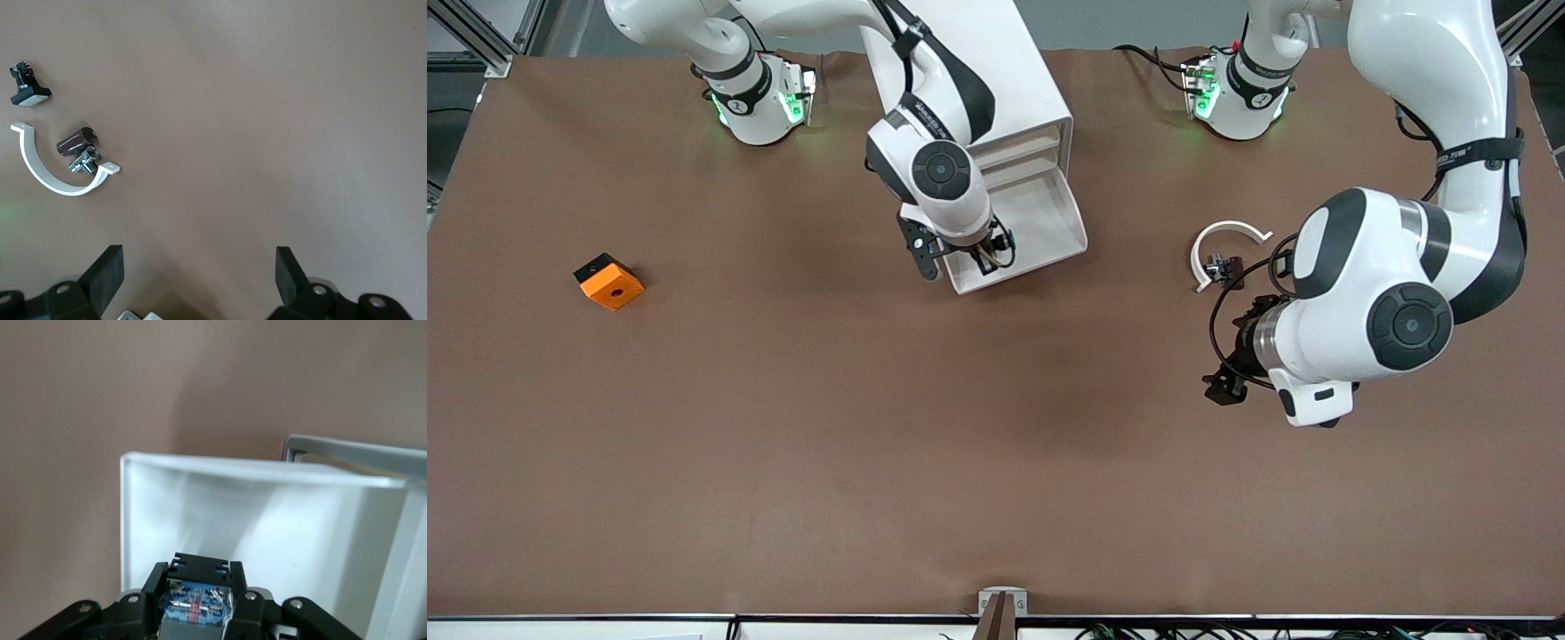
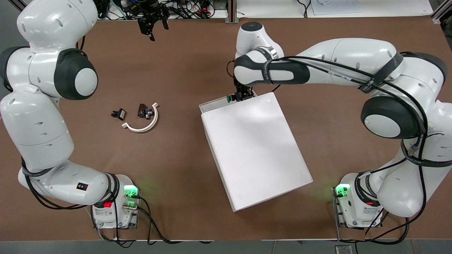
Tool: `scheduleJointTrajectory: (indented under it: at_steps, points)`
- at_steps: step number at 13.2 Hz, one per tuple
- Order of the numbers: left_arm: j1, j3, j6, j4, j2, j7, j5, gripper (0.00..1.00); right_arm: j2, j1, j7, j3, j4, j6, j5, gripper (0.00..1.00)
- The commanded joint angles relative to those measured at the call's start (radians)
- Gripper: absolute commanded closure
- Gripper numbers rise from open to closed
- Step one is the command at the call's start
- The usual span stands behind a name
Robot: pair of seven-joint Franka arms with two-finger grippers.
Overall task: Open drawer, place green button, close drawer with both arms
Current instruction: 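Lower the button into the drawer and open the right gripper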
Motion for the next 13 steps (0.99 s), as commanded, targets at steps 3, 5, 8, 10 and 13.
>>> scheduleJointTrajectory:
  at_steps: [3, 5, 8, 10, 13]
  points:
    - [-0.008, -0.002, 0.004, -0.009, 0.030, 0.017, 0.020, 0.00, 0.023, 0.043, 0.014, -0.010, -0.004, 0.041, 0.013, 0.91]
    - [-0.021, -0.002, 0.021, -0.007, 0.050, 0.013, 0.018, 0.00, 0.023, 0.050, 0.014, -0.010, -0.004, 0.052, 0.013, 0.88]
    - [-0.025, -0.005, 0.038, -0.015, 0.063, 0.014, 0.018, 0.00, 0.023, 0.055, 0.011, -0.010, -0.002, 0.049, 0.012, 0.19]
    - [-0.050, -0.005, 0.089, -0.064, 0.052, 0.017, 0.021, 0.00, 0.009, 0.054, 0.005, -0.011, 0.001, 0.037, 0.010, 0.00]
    - [-0.060, -0.009, 0.093, -0.067, 0.049, 0.017, 0.037, 0.00, -0.035, 0.038, -0.003, -0.019, 0.073, -0.087, 0.001, 0.00]
